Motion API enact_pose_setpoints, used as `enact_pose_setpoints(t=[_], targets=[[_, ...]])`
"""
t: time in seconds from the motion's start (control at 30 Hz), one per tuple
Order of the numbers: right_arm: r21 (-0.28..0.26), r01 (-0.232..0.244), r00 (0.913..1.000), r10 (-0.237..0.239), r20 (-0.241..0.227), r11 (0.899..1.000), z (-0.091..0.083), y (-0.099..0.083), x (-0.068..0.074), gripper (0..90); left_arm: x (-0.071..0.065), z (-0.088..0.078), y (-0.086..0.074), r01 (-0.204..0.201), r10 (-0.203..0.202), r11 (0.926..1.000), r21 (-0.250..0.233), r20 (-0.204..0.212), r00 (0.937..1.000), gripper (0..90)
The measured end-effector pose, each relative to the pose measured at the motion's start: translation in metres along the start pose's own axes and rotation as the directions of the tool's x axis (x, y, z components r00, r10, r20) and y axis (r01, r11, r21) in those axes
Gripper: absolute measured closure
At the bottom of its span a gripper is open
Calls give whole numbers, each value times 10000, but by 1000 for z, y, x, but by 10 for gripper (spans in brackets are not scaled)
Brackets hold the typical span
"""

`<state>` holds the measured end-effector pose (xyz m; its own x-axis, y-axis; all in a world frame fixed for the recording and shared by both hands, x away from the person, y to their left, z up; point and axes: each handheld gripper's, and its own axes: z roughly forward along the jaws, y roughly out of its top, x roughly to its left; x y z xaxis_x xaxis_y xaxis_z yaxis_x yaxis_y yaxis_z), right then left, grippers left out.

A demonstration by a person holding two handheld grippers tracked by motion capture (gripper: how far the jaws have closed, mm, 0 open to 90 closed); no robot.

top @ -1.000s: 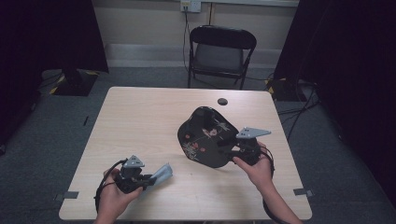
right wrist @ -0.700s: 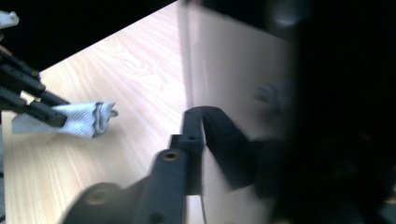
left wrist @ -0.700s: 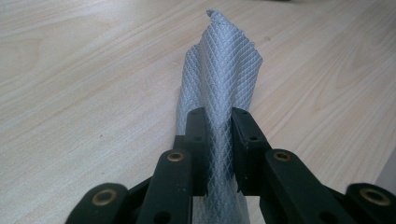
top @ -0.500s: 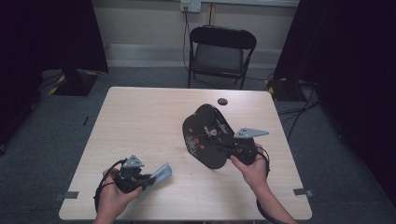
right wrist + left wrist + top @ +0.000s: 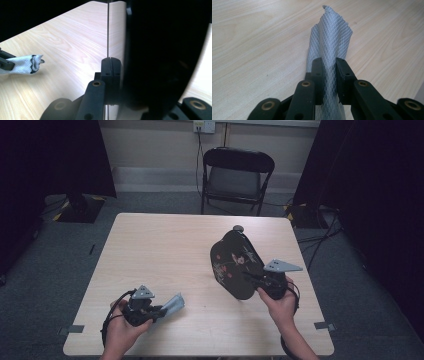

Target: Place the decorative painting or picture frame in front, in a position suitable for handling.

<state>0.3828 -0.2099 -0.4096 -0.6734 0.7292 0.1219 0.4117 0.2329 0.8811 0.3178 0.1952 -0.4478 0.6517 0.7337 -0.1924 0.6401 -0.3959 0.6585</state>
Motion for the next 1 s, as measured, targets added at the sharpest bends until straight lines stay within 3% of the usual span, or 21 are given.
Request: enact_pose_setpoints(t=[0.2,0.4,0.67,0.9,1.0], targets=[[-374,-640,9970,655,421,9973,-23,-16,-13,818,-1,1,2,-22,22,10000,-48,-23,10000,787],[-526,-968,9921,1006,755,9939,-37,-25,-14,817,-4,5,7,-205,204,9998,-83,-5,9998,787],[-596,-1211,9855,1272,1123,9909,-43,-30,-6,812,-8,16,12,-341,340,9994,33,142,9993,787],[-555,-1212,9869,1263,999,9911,-41,-33,-7,785,-9,22,17,-560,556,9983,142,303,9980,786],[-351,-1179,9872,1210,1042,9924,-39,-38,-6,733,-9,25,18,-616,612,9980,148,294,9977,785]])
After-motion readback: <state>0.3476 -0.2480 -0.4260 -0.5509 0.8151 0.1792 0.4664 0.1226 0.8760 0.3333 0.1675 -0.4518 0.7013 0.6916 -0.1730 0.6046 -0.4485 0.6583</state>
